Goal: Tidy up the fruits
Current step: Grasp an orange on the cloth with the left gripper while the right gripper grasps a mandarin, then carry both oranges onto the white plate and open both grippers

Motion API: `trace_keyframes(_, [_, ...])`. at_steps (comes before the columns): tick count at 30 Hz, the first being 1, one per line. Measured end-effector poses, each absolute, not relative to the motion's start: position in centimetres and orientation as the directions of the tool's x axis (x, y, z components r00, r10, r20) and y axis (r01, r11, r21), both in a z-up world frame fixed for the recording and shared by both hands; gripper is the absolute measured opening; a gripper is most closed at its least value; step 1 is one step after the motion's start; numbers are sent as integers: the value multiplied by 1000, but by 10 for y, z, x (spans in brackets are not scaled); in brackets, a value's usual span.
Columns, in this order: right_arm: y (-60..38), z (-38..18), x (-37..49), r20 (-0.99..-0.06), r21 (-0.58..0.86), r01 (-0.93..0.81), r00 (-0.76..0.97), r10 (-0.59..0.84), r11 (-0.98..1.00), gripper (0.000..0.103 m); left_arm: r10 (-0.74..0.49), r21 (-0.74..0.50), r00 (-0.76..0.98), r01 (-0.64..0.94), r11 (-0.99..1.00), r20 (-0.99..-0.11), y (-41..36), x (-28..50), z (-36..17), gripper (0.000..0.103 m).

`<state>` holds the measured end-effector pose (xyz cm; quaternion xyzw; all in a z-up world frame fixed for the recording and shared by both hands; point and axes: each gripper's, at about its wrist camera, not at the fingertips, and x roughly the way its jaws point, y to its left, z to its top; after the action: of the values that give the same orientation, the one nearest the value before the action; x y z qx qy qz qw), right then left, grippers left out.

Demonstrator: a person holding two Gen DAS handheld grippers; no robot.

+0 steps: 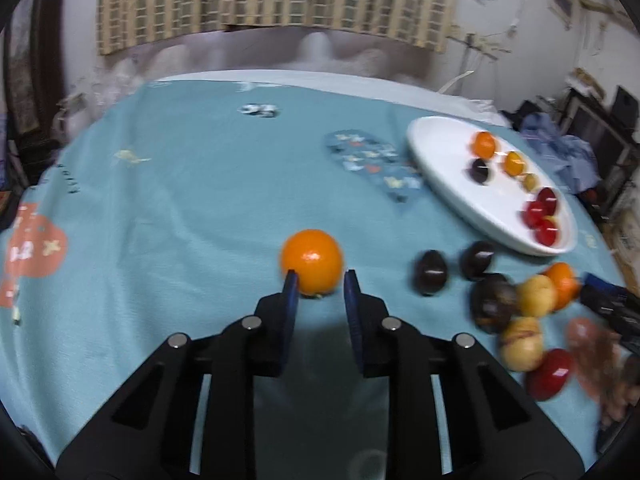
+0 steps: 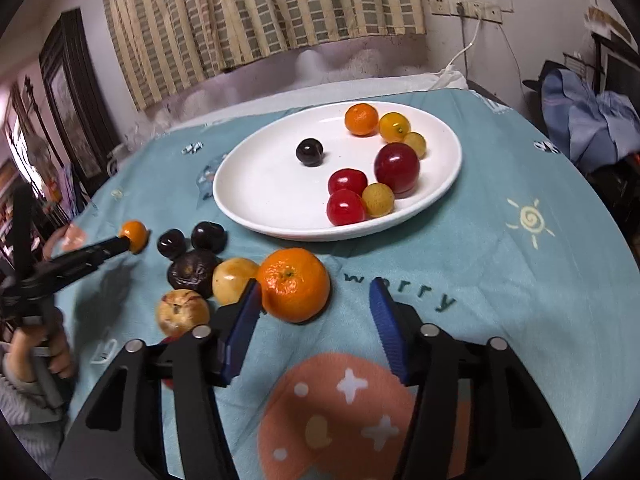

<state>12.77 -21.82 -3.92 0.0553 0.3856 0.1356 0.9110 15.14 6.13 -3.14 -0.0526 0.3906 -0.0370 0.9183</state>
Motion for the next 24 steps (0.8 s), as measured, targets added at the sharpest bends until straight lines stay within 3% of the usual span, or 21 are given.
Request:
trace_keyframes(3, [-212,-43,133,-691,202,-221,659,298,954,52,-54,-41,697,36,999,-715,48,150,-35,23])
trace_keyframes(8, [-210,-51,145,-706,266,-221,618,346,938,50,-43,-66,695,-7,998,-718,60,158,-38,29])
trace_keyframes(11, [-211,-54,149,-709,294,-216,604,364,931,48,-58,-105,694,-26,994,-718,69,165,-39,41])
trace_keyframes(12, [-212,-55,149,-710,305,-215,598,372,928,48,-63,-109,691,-22,994,-720,69,168,-40,53])
trace_keyframes(14, [-212,-57,150,-709,325,-209,592,384,922,48,-67,-100,674,-11,995,-736,66,175,-43,67])
trace_keyframes(19, [-213,-57,151,-707,330,-208,592,387,921,46,-89,-155,676,-37,987,-731,76,191,-45,64])
trace_keyframes(22, [-213,-58,152,-705,341,-213,587,399,916,45,-118,-220,656,-74,973,-745,90,197,-51,41])
trace_keyframes(24, [-213,-58,151,-704,344,-214,585,402,914,45,-139,-244,656,-71,967,-741,96,196,-52,40])
